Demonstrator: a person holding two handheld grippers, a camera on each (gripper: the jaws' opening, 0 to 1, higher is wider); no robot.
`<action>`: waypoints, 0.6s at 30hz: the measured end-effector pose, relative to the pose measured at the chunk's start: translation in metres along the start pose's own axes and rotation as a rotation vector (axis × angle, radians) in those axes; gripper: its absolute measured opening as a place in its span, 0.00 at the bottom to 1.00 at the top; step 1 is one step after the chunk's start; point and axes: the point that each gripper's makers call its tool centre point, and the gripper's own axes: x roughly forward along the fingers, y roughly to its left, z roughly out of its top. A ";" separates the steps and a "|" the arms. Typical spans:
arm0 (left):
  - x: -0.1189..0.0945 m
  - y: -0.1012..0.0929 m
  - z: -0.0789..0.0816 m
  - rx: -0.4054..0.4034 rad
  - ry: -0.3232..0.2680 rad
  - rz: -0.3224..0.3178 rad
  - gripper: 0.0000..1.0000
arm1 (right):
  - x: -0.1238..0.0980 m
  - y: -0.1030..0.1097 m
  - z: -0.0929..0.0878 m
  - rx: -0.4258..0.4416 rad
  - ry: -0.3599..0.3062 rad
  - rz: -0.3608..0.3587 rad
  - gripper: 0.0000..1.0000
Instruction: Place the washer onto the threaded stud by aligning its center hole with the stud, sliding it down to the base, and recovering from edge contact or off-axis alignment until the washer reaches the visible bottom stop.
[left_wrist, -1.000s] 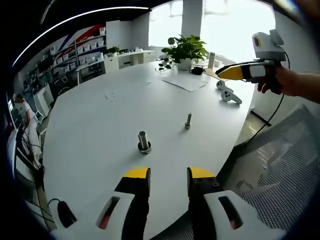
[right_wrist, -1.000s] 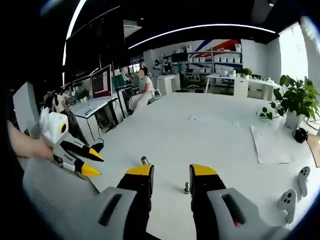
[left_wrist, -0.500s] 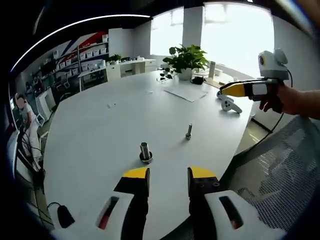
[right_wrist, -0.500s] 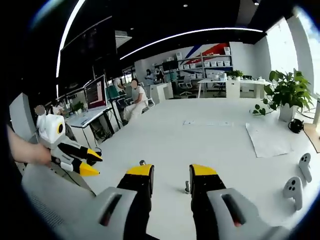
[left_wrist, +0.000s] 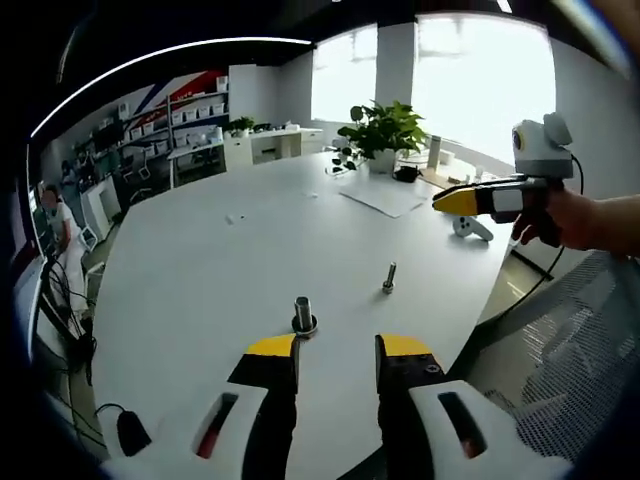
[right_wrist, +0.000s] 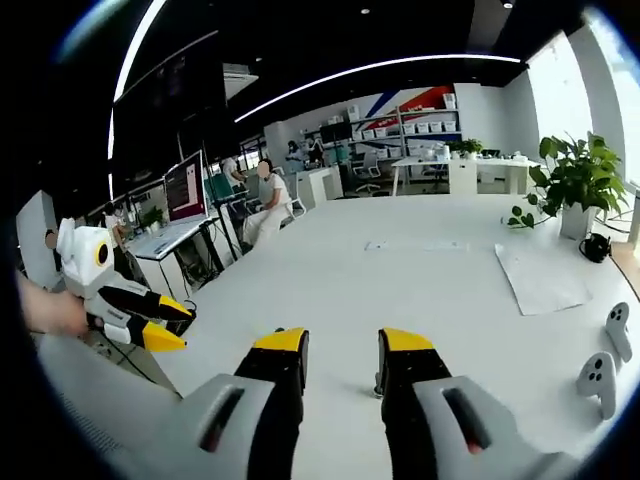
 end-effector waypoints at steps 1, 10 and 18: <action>-0.001 0.002 0.001 -0.011 -0.006 0.005 0.29 | 0.000 -0.002 -0.003 -0.002 0.007 0.000 0.30; -0.009 0.012 0.016 -0.029 -0.080 0.054 0.29 | -0.002 -0.009 0.000 0.008 -0.013 -0.016 0.30; -0.013 0.024 0.022 -0.055 -0.120 0.097 0.30 | 0.003 0.000 -0.006 -0.012 0.009 0.020 0.31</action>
